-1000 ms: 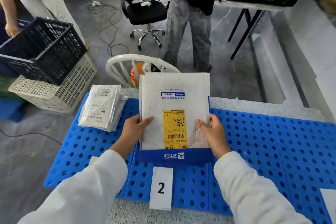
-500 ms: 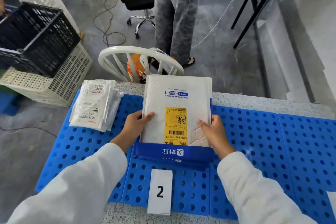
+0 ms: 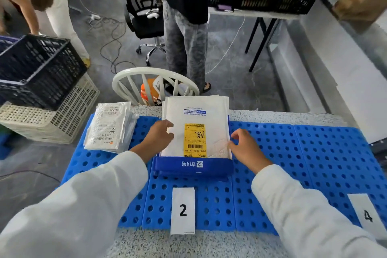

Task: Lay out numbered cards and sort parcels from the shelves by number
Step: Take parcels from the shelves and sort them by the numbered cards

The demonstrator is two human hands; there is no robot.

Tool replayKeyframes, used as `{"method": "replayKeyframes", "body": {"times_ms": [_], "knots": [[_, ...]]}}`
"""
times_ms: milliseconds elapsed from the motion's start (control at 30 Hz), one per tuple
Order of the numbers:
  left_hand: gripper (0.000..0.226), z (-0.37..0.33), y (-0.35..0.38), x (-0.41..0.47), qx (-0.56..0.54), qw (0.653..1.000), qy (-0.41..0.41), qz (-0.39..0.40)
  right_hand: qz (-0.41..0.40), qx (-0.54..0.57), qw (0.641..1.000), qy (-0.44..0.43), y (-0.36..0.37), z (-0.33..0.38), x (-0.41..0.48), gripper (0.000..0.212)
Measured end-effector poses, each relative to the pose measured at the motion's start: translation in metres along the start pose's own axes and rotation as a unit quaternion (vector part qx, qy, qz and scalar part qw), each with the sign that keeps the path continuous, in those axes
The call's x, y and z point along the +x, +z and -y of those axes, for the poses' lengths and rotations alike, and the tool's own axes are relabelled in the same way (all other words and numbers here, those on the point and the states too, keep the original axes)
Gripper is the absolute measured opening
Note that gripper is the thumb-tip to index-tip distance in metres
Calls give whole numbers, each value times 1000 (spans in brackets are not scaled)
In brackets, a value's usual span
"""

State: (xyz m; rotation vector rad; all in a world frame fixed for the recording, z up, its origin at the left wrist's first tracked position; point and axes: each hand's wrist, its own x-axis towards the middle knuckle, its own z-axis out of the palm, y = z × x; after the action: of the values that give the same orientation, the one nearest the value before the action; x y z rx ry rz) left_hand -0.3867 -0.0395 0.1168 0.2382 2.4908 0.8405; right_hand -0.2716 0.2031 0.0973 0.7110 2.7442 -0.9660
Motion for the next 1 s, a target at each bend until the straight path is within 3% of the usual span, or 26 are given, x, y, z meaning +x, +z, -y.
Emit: {"method": "replayKeyframes", "body": {"times_ms": [133,400,700,1000], "knots": [[37,-45,-9,-39,97,987,127,6,38,-102,991,-77,-40,11,-39,27],[54,-121,2,-104,264,904,332,-50,-87,-199,975,-52,-101,-8,-124,53],[67,-196,60,-177,289,852,435,-30,-133,-177,975,-10,-140,-79,-221,56],[68,-288,176,-262,306,806,507,-10,-182,-128,974,50,-182,-190,-318,58]]}}
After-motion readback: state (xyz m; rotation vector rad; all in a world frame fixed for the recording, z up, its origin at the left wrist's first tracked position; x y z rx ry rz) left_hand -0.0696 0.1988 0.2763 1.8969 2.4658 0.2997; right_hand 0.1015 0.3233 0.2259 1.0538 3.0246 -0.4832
